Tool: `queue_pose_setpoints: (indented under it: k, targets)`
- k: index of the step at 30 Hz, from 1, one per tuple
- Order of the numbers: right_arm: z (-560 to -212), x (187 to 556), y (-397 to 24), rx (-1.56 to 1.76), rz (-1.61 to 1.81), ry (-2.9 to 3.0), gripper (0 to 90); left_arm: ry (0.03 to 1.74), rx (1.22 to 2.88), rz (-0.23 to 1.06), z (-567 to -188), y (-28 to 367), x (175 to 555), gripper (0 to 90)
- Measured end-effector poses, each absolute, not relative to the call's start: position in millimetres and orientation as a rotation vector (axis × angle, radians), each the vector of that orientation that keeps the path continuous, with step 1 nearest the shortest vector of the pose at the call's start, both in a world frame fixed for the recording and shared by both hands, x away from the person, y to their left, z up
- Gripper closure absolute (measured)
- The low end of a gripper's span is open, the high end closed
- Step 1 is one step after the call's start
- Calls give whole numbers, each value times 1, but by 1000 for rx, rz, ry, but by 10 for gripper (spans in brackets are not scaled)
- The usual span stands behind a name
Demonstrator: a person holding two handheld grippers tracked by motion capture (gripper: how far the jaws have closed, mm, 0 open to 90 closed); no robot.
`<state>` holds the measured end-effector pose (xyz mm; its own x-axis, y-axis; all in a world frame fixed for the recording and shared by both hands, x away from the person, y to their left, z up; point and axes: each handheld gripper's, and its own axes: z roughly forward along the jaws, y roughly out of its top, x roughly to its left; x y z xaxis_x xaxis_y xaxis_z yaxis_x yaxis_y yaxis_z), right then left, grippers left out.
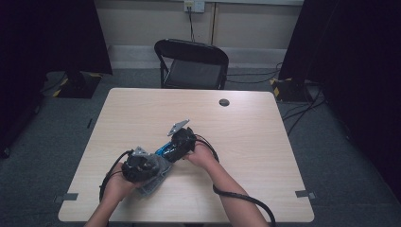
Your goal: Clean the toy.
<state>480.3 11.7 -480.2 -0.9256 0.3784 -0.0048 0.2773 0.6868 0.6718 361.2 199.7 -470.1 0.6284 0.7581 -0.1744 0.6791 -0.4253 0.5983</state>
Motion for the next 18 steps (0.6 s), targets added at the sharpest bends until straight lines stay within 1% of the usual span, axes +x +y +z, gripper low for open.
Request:
queue_pose_setpoints:
  k: [9,18]
  targets:
    - [-481,480,11,536,1069,2747,33,1014,2224,138,-467,176,355,786]
    - [-481,480,11,533,1075,2744,33,990,2198,136,-459,175,355,783]
